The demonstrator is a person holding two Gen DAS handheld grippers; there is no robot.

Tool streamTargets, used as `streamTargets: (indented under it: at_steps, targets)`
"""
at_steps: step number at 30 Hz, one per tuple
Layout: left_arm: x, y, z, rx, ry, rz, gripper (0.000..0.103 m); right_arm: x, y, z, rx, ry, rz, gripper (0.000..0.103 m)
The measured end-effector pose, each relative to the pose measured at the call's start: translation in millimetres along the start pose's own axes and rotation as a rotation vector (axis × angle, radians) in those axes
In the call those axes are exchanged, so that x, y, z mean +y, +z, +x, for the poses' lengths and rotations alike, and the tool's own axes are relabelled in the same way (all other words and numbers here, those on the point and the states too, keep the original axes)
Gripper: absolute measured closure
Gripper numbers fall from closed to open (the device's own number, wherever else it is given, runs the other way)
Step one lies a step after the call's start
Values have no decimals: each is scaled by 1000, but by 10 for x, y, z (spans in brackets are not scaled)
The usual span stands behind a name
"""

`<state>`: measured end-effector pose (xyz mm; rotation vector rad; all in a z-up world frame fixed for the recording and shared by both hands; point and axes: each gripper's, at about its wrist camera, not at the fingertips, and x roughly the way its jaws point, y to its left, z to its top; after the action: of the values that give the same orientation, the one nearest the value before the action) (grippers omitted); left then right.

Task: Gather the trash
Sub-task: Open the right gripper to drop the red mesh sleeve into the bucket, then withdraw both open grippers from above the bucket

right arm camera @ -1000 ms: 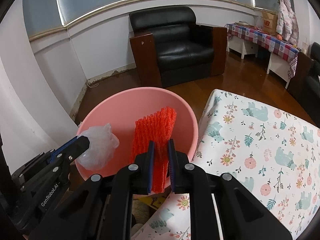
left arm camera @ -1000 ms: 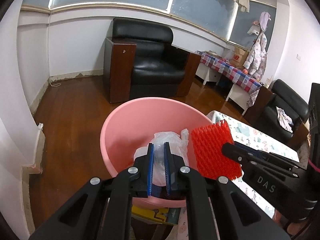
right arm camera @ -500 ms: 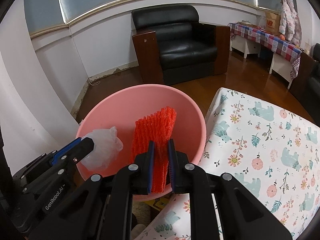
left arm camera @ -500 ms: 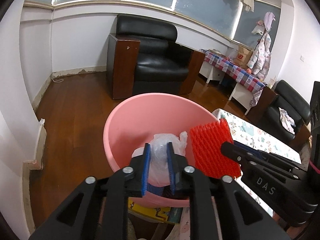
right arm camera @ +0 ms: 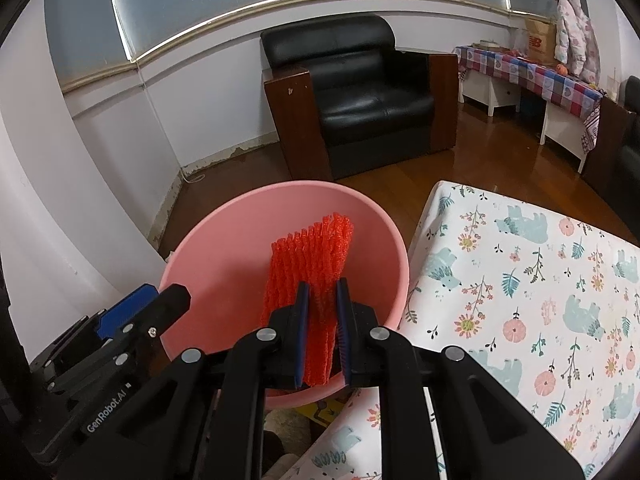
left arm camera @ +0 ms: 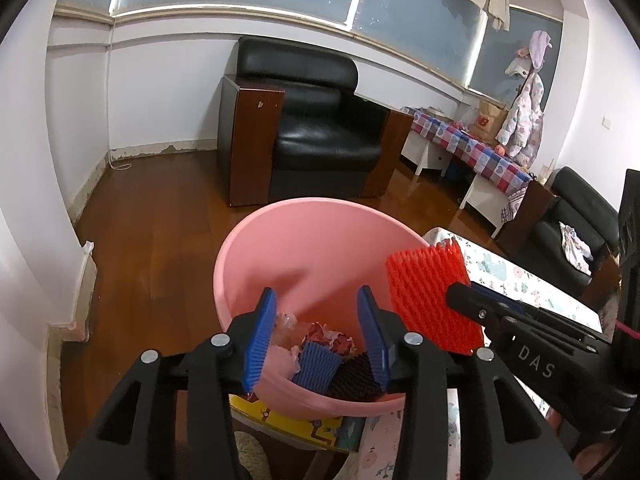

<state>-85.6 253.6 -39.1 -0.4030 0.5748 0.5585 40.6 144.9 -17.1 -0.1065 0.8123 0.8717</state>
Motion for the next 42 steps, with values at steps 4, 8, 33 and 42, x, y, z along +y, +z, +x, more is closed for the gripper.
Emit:
streamTargets:
  at_steps: [4, 8, 33, 42]
  targets:
    - [-25, 22, -54, -10, 1, 5, 57, -28, 31, -55, -19, 16, 13, 87]
    - [-41, 23, -120, -24, -2, 9, 56, -54, 47, -128, -45, 29, 23, 77]
    - [-296, -59, -584, -41, 1, 49, 55, -205, -311, -753, -104, 39, 7, 61]
    - [-408, -175, -783, -33, -2, 69, 48, -230, -493, -962, -116, 61, 23, 53]
